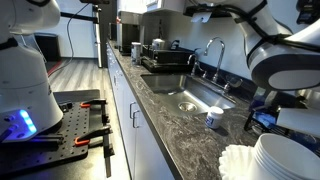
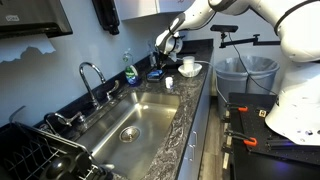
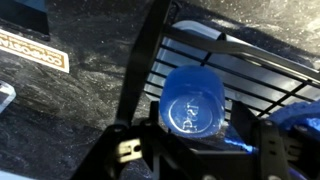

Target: Pick up the bottle cap and put it on the counter

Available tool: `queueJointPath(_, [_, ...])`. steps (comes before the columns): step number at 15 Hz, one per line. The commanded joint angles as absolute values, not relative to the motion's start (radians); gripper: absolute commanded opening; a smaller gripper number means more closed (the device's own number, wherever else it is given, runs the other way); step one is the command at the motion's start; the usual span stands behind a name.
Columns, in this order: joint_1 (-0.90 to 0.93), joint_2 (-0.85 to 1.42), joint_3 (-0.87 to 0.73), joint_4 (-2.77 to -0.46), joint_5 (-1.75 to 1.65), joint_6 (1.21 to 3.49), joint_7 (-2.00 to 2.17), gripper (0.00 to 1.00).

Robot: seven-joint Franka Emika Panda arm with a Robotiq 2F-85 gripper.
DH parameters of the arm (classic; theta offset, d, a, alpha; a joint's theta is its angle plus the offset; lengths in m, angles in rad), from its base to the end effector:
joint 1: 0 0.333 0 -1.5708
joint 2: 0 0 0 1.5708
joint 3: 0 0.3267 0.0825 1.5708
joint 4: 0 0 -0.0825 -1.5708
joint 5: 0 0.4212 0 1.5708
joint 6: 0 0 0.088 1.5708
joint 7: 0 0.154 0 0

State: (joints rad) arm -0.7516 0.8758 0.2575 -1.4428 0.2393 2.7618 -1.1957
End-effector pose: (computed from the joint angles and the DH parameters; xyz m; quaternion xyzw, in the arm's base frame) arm 0.6961 -0.4279 0.1666 0.9471 0.1733 0.2623 0.0649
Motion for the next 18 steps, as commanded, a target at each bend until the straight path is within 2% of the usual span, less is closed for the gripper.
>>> queueJointPath(1, [-0.728,0.900,0.236,-1.389,0.221,2.718,-1.180,0.70])
queueJointPath(3, [-0.721,0.905,0.233,-1.380,0.220,2.715,-1.177,0.68])
queueJointPath(4, [-0.720,0.906,0.232,-1.377,0.219,2.713,-1.179,0.60])
queueJointPath(5, [-0.718,0.907,0.231,-1.375,0.220,2.711,-1.180,0.57])
queueJointPath(6, [-0.716,0.907,0.230,-1.372,0.220,2.710,-1.181,0.47])
queueJointPath(7, [-0.716,0.905,0.230,-1.372,0.222,2.705,-1.183,0.46])
queueJointPath(8, [-0.716,0.902,0.229,-1.372,0.223,2.700,-1.185,0.38])
queueJointPath(18, [-0.729,0.843,0.235,-1.428,0.228,2.725,-1.204,0.38])
